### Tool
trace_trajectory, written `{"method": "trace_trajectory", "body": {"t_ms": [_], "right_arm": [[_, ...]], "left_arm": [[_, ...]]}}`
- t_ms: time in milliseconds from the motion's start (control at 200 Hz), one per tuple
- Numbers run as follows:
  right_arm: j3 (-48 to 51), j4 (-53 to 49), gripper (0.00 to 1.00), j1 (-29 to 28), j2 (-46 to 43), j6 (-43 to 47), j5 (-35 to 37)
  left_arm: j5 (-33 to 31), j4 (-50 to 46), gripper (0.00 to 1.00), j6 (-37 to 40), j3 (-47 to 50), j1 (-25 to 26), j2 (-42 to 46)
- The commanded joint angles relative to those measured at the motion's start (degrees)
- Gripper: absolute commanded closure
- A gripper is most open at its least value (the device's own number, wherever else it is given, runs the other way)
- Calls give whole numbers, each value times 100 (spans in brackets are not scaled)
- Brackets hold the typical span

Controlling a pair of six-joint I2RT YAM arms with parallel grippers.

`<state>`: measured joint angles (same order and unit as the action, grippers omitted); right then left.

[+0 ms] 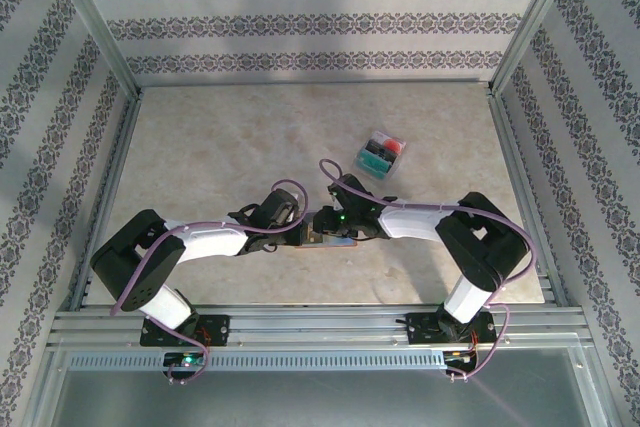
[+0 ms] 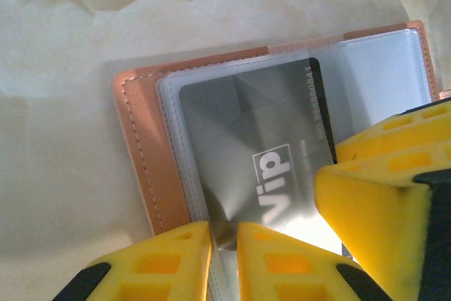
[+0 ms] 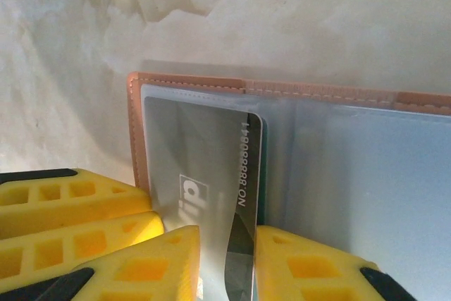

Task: Take the credit cards out of the card holder

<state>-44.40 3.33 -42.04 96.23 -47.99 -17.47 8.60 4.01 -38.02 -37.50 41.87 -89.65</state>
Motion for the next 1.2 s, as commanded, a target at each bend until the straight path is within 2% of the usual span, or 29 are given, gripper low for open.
{"method": "trace_trajectory", "body": {"t_ms": [0, 460, 799, 1199], "right_arm": [[196, 563, 73, 7, -138, -134, -408], [625, 1599, 75, 133, -239, -308, -1044], [776, 2298, 75, 214, 98, -526, -1362], [1322, 3533, 78, 504, -42, -953, -1720]], "left_arm": [[98, 11, 80, -89, 54, -56, -191], [133, -35, 80, -90, -3, -56, -199], [61, -192, 72, -57, -74, -56, -128], [-163, -444, 69, -110, -122, -56, -119]]}}
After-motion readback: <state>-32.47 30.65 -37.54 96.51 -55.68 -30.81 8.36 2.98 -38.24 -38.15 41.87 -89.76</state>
